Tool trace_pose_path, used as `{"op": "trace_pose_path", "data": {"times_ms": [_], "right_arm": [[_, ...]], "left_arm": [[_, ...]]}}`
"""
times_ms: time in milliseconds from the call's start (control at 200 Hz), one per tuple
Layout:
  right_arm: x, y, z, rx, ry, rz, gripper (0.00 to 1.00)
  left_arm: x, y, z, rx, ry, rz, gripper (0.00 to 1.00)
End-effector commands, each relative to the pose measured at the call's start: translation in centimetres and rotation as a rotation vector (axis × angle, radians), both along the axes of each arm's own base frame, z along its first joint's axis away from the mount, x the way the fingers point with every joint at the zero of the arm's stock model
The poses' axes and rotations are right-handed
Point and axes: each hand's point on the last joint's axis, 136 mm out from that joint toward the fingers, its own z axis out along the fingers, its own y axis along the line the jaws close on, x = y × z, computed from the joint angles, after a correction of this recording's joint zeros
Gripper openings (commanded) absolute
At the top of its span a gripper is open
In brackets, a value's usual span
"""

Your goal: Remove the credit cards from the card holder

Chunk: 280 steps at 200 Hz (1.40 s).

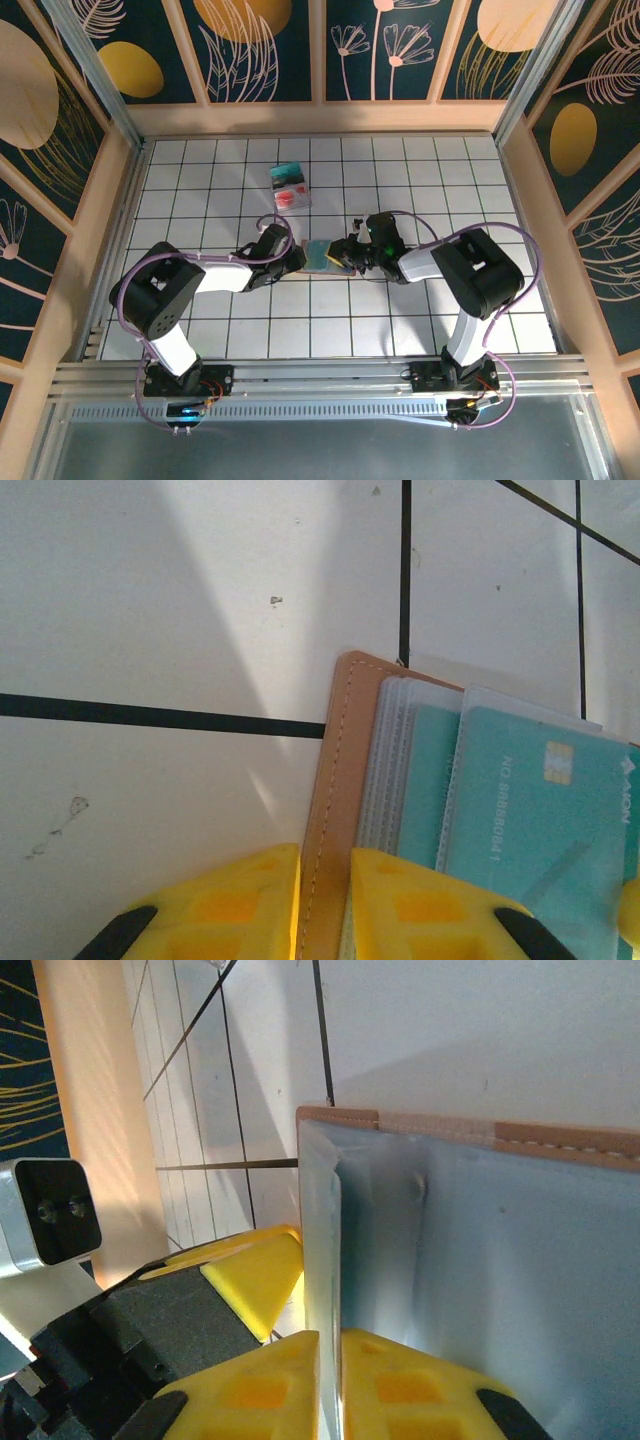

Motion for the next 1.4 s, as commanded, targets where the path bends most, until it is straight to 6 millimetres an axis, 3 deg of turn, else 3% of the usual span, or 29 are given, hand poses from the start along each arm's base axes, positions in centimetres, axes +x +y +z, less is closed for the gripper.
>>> {"op": "trace_pose_path", "data": {"times_ms": [0,395,435,911,966,986,1221,1396], "right_arm": [[-0.2,0.2,1.2,0.028,-0.038,0.032,0.15],[-0.7,0.6,1.5,0.104,-0.028,0.038,0.09],[0.1,-0.4,1.5,0.099,-0.031,0.007,0.09],[0.0,-2.4,0.4,-0.016,-0.018,0.016,0.09],[-0.2,-2.4,0.2,-0.028,-0.013,0.029,0.07],[-0.2,-2.4,0.2,-0.033,-0.013,0.033,0.06],[-0.7,-1.4,-0.3,-0.059,-0.019,0.167,0.05],[-0.6,-0.2,-0.3,-0.046,-0.032,0.259,0.05]], "left_arm": [[-4.1,0.4,-3.0,0.036,0.158,-0.041,0.2],[-3.9,0.0,-2.6,0.021,0.153,-0.035,0.19],[-3.9,0.2,-2.7,0.026,0.154,-0.029,0.18],[-3.7,0.8,-2.9,0.048,0.159,0.013,0.13],[-3.5,0.5,-2.6,0.041,0.148,-0.003,0.14],[-3.2,0.2,-1.5,0.022,0.121,-0.009,0.15],[-2.0,-0.4,2.5,-0.003,-0.001,-0.039,0.28],[-1.7,-0.4,3.6,0.029,-0.055,-0.05,0.34]]}}
